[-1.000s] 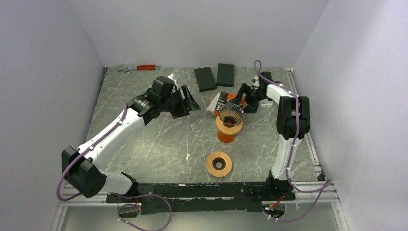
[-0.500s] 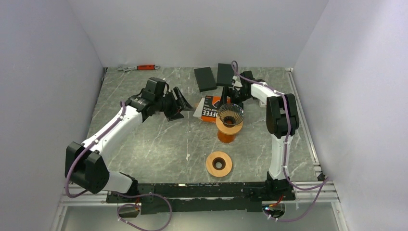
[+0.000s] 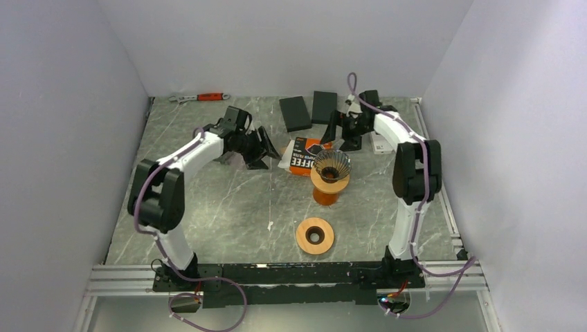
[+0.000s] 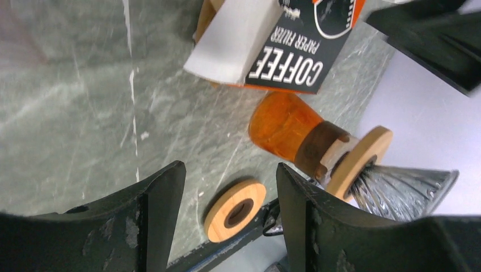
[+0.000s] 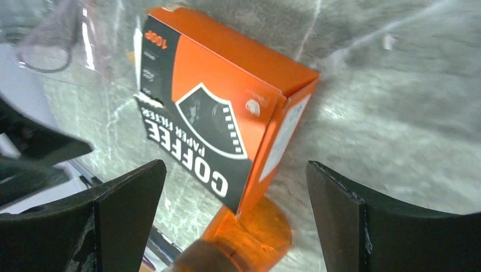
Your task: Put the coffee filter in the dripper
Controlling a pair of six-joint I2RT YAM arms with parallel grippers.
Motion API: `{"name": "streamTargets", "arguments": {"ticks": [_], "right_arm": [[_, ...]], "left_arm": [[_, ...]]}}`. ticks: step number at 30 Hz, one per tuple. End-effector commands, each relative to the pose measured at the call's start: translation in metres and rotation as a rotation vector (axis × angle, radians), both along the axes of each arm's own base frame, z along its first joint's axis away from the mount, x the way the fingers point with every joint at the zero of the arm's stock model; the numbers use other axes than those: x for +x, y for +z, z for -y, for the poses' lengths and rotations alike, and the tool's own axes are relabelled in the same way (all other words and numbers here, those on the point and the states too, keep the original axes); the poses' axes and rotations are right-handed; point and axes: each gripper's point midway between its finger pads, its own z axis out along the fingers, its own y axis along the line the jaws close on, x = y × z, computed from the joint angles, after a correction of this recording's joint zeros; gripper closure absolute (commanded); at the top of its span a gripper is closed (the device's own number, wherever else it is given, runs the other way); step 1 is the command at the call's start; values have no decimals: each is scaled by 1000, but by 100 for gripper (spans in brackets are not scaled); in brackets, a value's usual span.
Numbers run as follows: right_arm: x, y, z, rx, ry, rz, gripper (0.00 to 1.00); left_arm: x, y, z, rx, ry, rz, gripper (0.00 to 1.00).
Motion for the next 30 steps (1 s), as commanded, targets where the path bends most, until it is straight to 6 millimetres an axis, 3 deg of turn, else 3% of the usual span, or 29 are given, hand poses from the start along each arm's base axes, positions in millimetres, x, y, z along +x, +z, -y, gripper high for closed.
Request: {"name": "streamTargets", "arguments": {"ticks": [1,7,8,11,18,30], "right_arm": [[5,62,28,71,-98,119,1],[-26,94,42,159,-159,135,1],[-33,93,51,172,-187,126,1],[-53,99,51,207,-201,120,1],[-91,97,50,214,-205,80,1],[-96,106,48,228,-187,79,1]], "left_arm": [[33,11,17,-40,-85,108,34],[60,-16,27,-57,-117,106,33],[63,-21,28,-53,-124,108,33],[70,-42,25,-22,-126,72,33],[70,-62,24,-15,-154,41,34],[60,-65,30,-103,-125,46,70]]}}
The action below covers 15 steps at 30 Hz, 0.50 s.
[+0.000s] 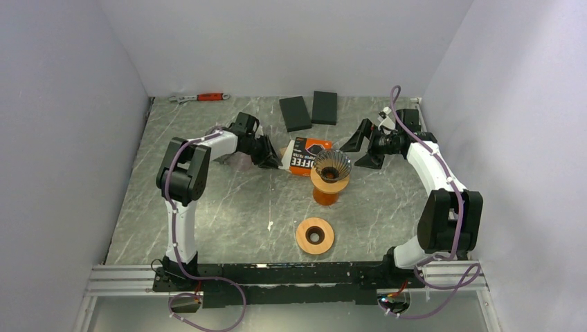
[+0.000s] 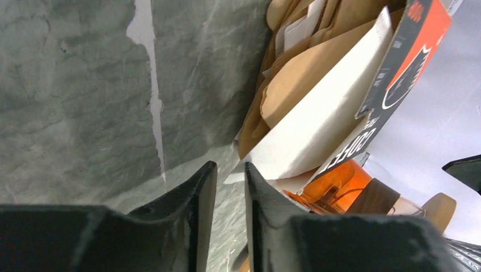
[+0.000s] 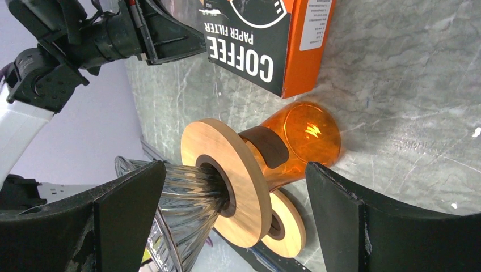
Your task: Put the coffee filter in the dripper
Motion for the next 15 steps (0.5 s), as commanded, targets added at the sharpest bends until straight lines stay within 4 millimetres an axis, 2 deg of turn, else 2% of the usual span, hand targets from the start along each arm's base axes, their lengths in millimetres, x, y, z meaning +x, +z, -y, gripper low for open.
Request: {"name": "streamTargets", "arguments": {"ticks": [1,5,10,15], "right_arm": [[-2,20,-1,10,22,45,1],[-3,23,-2,20,18,51,1],[-4,25,-2,18,22,55,1],[-6,26,-1,10,26,54,1]], "left_arm": [[5,25,8,-71,-6,65,73],[3,29,4,-57,2,85,82],[5,40,1,-40,16,117,100],[6,58,-16,64,35,160,100]]}}
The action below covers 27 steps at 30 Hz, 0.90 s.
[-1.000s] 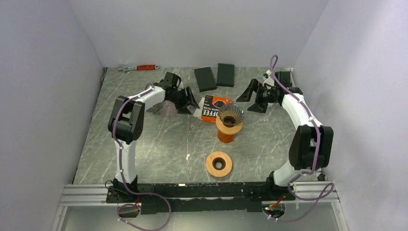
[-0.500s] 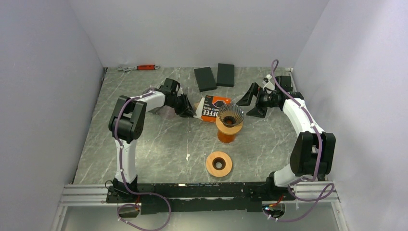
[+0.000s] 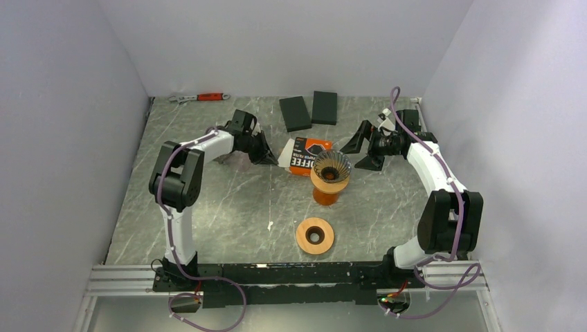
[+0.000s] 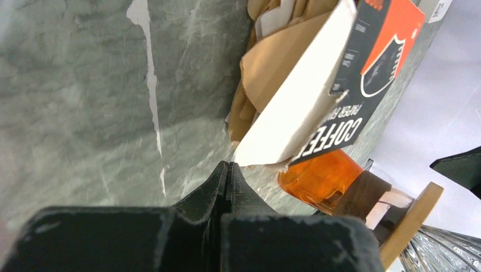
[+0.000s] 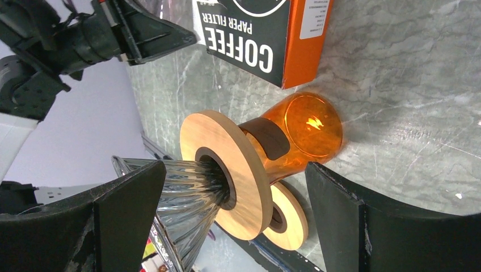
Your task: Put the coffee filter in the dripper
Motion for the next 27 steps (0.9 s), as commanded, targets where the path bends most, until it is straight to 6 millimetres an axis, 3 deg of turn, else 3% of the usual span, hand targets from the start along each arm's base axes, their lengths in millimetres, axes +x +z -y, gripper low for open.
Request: {"name": "streamTargets", "arguments": {"ticks": [1,13,18,27], "right_arm": [[2,28,-1,10,18,84,1],[13,62,7,-25,11,159,1],[18,91,16,-73,-22,248,0],[25,152,28,-130,-109,458,0]], "left_arm": [[10,48,-13,70,24,122,100],[-5,92,-44,188,75,209,100],[-11,140,-55,213,51,339,100],[-26,239,-53,116,-11,650,100]]}}
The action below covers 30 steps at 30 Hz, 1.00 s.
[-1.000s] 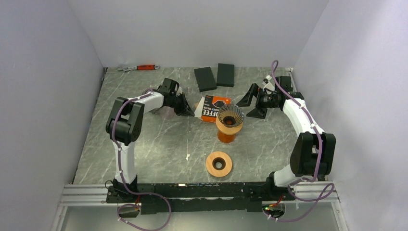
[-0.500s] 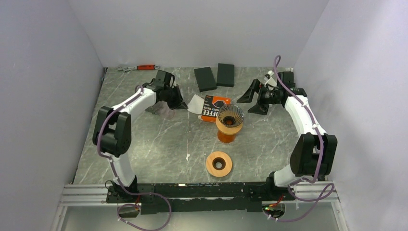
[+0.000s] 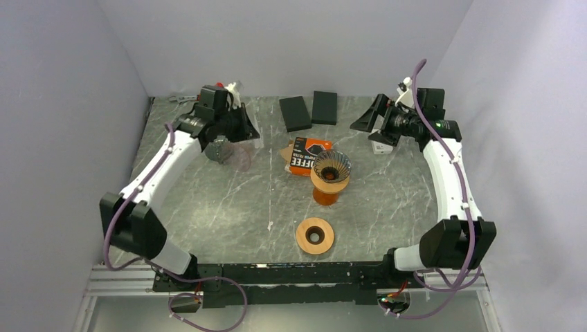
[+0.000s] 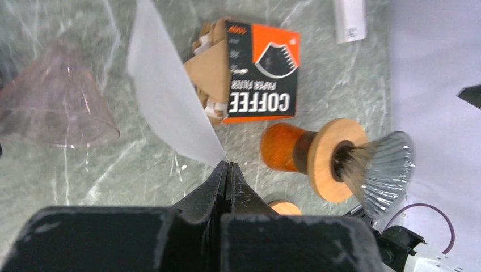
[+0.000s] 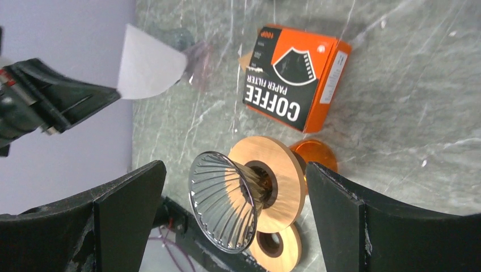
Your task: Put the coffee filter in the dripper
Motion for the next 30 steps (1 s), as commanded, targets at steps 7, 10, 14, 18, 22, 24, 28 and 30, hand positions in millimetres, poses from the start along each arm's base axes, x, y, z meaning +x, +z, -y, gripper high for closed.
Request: {"name": "streamTargets", "arguments": {"ticks": [7,10,14,18,22,24,28,30], "right_arm": [[3,94,10,-45,-69,380,0],[-1,103,2,-14,-24,431,0],[-10,112,-6,8,32,498,0],[-22,122,-16,-2,120,580,0],[-32,133,-25,-51,180,666,0],[-35,138,-27,-67,179,693,0],[-43,146,-35,-130,196,778,0],[-48,148,-41,-179,214,838,0]], "left_arm": [[-19,108,1,-34,-167,386,100],[-28,118,4,-26,-245,432,100],[-39,131,11,-45,-338,499,100],[-50,145,22,-102,-426,559,100],[-59,150,33,-166,-497,534,100],[-60,155,37,-208,-488,500,100],[-53,166,41,-279,-409,410,100],[-50,174,43,-318,-372,371,100]]}}
